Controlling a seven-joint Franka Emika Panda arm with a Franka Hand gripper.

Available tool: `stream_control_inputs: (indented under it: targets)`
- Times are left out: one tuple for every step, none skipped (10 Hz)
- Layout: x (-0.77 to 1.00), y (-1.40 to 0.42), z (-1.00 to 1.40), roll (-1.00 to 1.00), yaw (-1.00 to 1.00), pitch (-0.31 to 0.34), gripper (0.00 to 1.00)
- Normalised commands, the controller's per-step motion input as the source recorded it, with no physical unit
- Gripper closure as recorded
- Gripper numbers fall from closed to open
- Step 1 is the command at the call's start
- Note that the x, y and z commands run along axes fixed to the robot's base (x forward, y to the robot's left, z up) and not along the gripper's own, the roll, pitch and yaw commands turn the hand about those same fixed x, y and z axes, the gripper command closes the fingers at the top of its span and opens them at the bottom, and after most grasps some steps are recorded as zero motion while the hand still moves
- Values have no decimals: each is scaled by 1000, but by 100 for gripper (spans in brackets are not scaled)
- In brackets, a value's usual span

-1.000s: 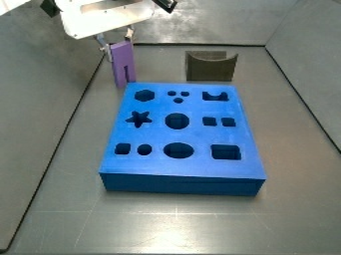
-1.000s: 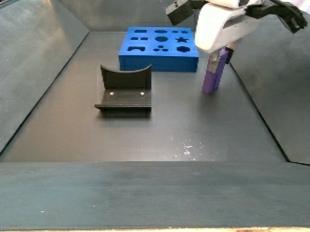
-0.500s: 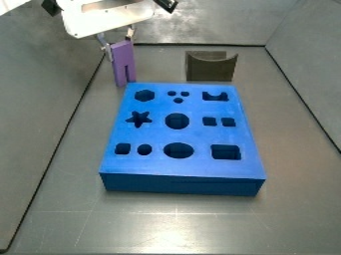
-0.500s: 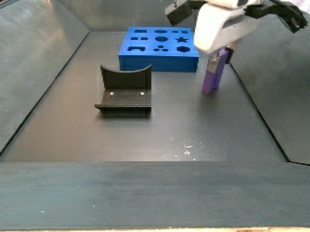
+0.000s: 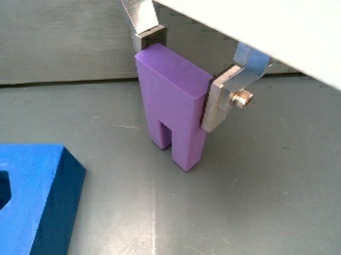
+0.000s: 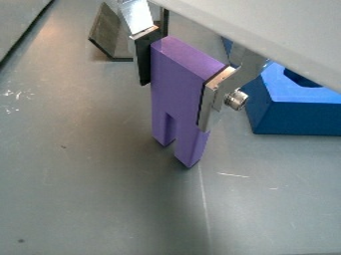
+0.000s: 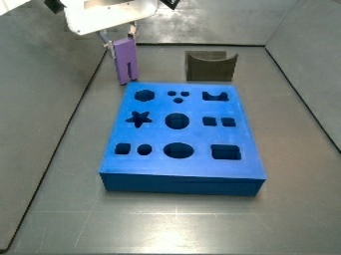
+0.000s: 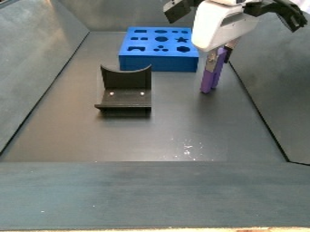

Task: Pick up the double-square object. Move to above the board. Insert the double-square object.
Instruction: Pick up the double-square object, then move to above the board.

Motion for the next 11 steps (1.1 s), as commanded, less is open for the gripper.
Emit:
stream_control_inputs:
  targets:
    - [0, 0, 0, 0, 0, 0, 100]
    - [144, -131, 1000, -449, -310, 385, 100]
    - [159, -63, 1000, -427, -474, 319, 100]
    - [154, -45, 1000, -414, -407, 250, 100]
    - [144, -41, 1000, -402, -337, 187, 100]
    - [121, -36, 1000, -333, -184, 45, 100]
    - [115, -33, 1000, -283, -132, 15, 100]
    - [105, -28, 1000, -201, -71, -4, 100]
    - [99, -26, 1000, -178, -48, 4, 100]
    - [93, -25, 1000, -169, -32, 19, 100]
    - [87, -22, 1000, -166, -25, 26, 100]
